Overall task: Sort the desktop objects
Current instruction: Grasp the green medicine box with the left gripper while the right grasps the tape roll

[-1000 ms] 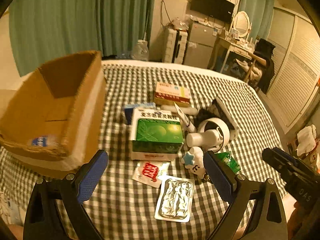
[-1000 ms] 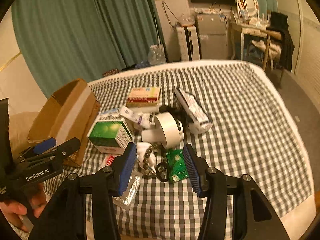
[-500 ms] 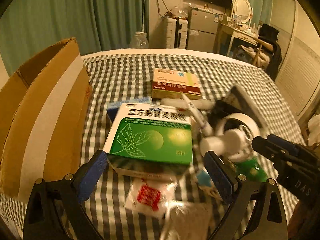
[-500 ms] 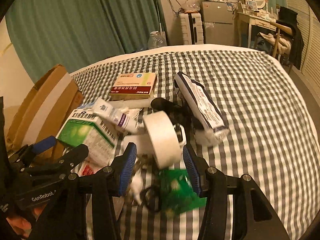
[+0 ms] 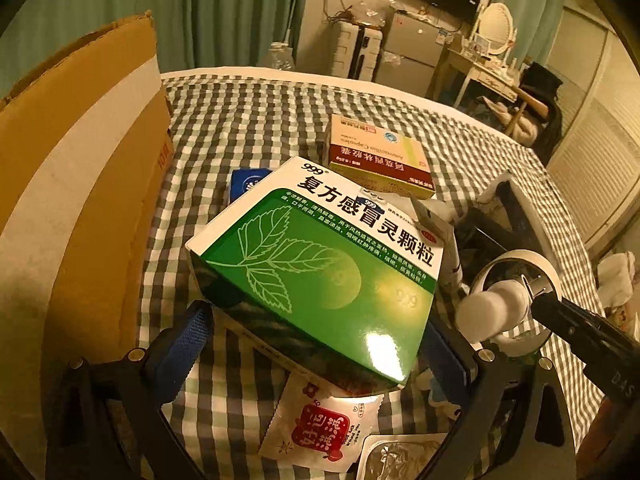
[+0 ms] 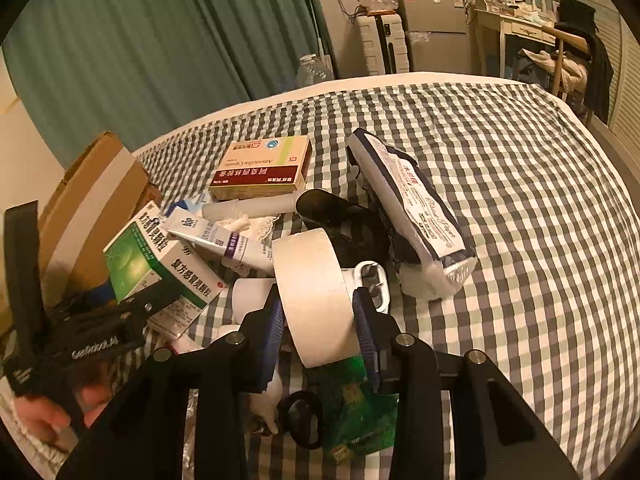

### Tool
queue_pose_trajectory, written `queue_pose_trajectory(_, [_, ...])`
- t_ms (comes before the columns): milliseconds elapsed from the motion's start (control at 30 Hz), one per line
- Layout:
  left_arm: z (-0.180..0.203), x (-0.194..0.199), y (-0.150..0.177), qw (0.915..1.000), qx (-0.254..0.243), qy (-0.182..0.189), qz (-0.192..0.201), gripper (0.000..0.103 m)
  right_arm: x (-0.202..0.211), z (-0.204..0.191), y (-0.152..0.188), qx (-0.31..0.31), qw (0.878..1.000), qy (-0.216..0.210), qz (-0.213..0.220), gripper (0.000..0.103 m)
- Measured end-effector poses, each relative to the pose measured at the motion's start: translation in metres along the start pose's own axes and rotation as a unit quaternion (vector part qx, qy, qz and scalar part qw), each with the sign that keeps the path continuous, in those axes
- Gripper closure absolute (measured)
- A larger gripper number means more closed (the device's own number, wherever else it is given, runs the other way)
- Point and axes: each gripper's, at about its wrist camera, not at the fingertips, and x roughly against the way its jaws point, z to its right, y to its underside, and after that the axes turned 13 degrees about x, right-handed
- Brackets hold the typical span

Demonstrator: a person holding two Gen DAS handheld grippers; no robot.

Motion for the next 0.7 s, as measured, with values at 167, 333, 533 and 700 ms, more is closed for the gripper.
queue_pose_trajectory(167, [0.014, 0.016, 0.01, 0.9995, -0.028, 0.017, 0.001, 0.002, 0.005, -0.003, 0.003, -0.008, 1.0, -0.005, 0.0, 0.069])
queue_pose_trajectory(333, [0.033, 0.034, 0.022, 0.9986, -0.05, 0.017, 0.008, 0.002, 0.016, -0.004, 0.005, -0.012, 1.0, 0.009, 0.009, 0.07])
queue_pose_trajectory(533, [0.022, 0.039, -0.001, 0.9986, 0.05, -0.016, 0.004, 0.002, 0.04, -0.004, -0.002, -0.007, 0.997, 0.049, 0.063, 0.074])
queue_pose_trajectory(700, [0.018, 0.026, -0.012, 0.9917, 0.123, -0.031, -0.024, 0.002, 0.06, -0.003, -0.006, -0.006, 0.992, 0.07, 0.106, 0.075])
